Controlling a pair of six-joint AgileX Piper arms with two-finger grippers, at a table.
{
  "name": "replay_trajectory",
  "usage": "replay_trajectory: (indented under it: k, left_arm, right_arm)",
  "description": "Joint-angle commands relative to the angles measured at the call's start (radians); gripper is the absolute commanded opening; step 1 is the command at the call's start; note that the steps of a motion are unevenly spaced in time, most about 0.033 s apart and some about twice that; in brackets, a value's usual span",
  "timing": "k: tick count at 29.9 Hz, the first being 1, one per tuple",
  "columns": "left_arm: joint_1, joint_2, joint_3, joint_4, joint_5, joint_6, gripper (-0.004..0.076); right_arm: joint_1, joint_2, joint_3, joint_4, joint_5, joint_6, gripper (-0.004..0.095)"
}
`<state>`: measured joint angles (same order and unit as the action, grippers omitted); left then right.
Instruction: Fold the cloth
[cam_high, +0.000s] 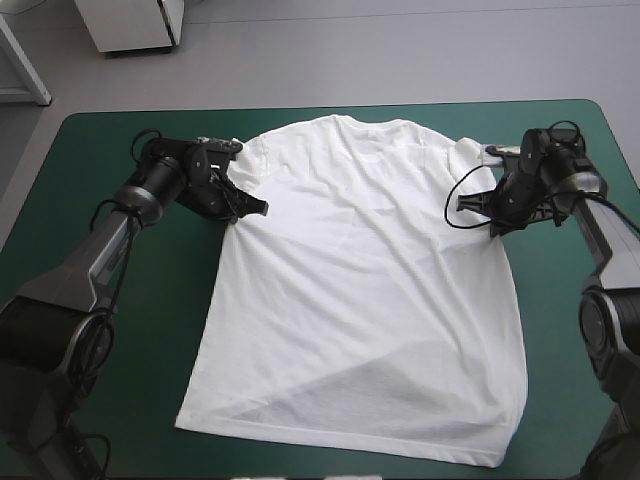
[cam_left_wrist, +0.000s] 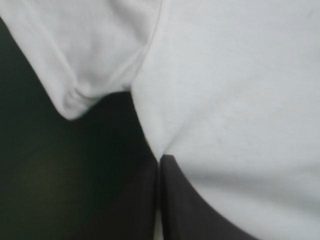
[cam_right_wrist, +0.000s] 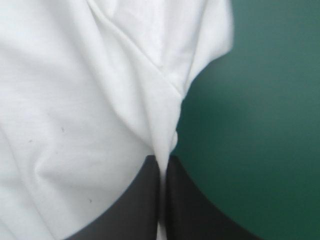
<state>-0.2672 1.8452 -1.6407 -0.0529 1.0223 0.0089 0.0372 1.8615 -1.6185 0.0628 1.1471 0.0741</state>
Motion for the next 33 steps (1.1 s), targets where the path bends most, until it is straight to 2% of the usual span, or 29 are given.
replay_trajectory:
  k: [1,13,22,26,29,33]
  left_arm:
    - [0.001,-0.124,-0.085,-0.013,0.01,0.015,-0.0022]
    - [0.001,-0.347,-0.253,-0.013,0.044,0.028,-0.0022]
    - [0.001,-0.465,-0.353,-0.017,0.048,0.055,-0.0022]
    - [0.001,-0.472,-0.353,-0.011,0.012,0.055,-0.0022]
    - [0.001,-0.448,-0.353,-0.009,-0.064,0.058,-0.0022]
    - [0.001,-0.398,-0.353,-0.003,-0.245,0.063,-0.0022]
  right_arm:
    - [0.004,-0.141,-0.075,0.004,0.002,-0.013,-0.0017]
    - [0.004,-0.334,-0.398,0.099,0.102,-0.028,-0.0016]
    - [0.004,-0.469,-0.467,0.122,0.102,-0.033,-0.0016]
    - [0.004,-0.483,-0.467,0.124,0.102,-0.033,-0.0016]
    - [0.004,-0.462,-0.467,0.122,0.065,-0.033,-0.0016]
    - [0.004,-0.404,-0.467,0.117,-0.093,-0.035,-0.0016]
